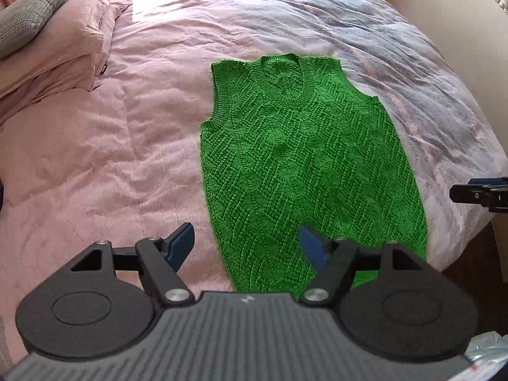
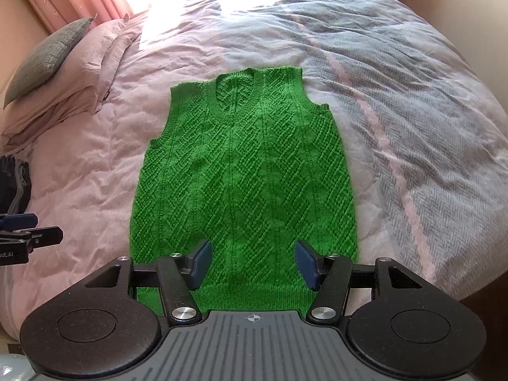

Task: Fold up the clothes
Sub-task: 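Move both grippers to the vest's side edges and close on them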

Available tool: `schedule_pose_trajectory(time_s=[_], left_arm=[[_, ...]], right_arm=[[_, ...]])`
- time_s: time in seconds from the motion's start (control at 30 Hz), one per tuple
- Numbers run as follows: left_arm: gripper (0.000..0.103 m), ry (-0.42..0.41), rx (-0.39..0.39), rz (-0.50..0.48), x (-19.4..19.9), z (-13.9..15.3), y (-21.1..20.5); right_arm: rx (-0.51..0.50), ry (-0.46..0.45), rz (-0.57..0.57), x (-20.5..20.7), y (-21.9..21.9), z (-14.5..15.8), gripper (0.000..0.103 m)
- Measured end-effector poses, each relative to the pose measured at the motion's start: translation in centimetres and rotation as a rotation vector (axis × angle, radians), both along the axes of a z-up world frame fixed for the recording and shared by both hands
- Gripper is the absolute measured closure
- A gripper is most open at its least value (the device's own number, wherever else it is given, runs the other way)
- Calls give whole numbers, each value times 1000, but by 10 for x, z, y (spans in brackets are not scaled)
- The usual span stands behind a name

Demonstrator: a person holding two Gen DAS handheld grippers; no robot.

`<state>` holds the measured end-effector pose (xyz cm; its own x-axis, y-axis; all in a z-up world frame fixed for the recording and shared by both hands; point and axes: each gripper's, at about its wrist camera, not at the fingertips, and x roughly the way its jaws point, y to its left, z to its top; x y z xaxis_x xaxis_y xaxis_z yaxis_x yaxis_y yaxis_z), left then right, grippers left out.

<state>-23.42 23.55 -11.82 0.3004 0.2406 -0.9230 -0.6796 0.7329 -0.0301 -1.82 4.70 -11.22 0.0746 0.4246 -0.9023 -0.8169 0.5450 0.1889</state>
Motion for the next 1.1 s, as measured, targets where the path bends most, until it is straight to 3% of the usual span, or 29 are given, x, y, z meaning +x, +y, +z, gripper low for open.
schedule_pose_trajectory(time_s=[0.2,0.37,0.57,0.77,1.1], left_arm=[[33,-1,15,87,46,-50,40],[36,-24,45,92,80,-98,81],[38,-91,100,16,123,-141,137],[43,-127,170,-90,174,-175,198],[46,-141,158,-184,228,-219,283]], right_arm=[[13,10,96,81,40,-47,48],[16,-21,183,143,80,-99,48],[65,-65,289,208,140,-153,48],[140,-101,366,260,208,-187,48],[174,-44,415,315,278,-230,48]])
